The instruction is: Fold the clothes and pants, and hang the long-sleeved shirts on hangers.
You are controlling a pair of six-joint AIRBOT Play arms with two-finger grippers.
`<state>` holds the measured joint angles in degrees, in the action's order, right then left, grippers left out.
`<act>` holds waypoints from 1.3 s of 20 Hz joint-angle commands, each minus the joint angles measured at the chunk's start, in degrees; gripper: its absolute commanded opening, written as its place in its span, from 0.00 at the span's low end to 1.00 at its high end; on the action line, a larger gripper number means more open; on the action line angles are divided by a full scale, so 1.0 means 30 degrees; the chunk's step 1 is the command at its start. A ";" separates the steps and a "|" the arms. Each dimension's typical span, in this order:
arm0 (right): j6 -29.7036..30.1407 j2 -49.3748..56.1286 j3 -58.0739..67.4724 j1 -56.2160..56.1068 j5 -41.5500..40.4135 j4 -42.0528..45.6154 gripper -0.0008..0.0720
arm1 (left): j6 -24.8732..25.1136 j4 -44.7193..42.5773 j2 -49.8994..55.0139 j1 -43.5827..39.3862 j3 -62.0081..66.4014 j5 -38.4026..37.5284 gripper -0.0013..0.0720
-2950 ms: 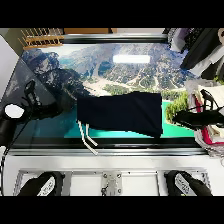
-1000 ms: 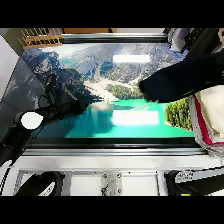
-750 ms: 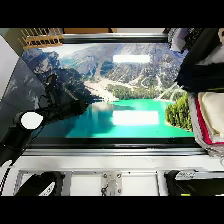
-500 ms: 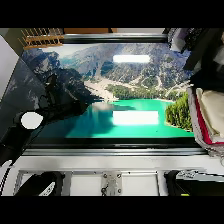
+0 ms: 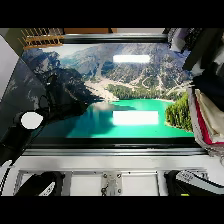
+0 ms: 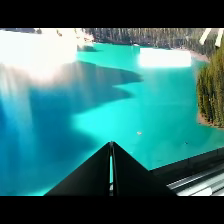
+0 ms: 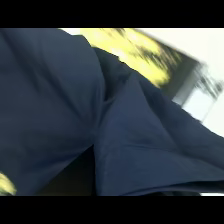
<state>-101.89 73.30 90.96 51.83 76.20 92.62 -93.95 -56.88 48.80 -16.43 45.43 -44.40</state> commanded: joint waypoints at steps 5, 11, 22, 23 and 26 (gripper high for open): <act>0.0838 -0.1858 -0.5916 0.0000 -0.0554 0.2652 0.02 | 0.0015 -0.0015 -0.0015 -0.0007 0.0007 -0.0903 0.02; 0.2499 -0.2135 -0.4845 -0.0051 -0.2623 0.1668 0.94 | 0.0015 -0.0029 -0.0015 -0.0007 0.0007 -0.1056 0.02; 0.7803 -0.2710 -0.2688 -1.1985 -0.4306 -0.9748 0.94 | 0.0022 -0.0168 -0.0015 -0.0007 0.0007 -0.0831 0.02; 0.8029 -0.2710 -0.3220 -1.3413 -0.4153 -0.9755 0.94 | 0.0022 -0.0168 -0.0015 -0.0007 0.0015 -0.0546 0.02; 0.8123 -0.2674 -0.4911 -1.6662 -0.4102 -0.9741 0.94 | 0.0022 -0.0168 -0.0015 -0.0007 0.0015 0.0474 0.02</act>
<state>-78.72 65.23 80.01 11.73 63.26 64.99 -93.91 -57.36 48.80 -16.43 45.43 -45.56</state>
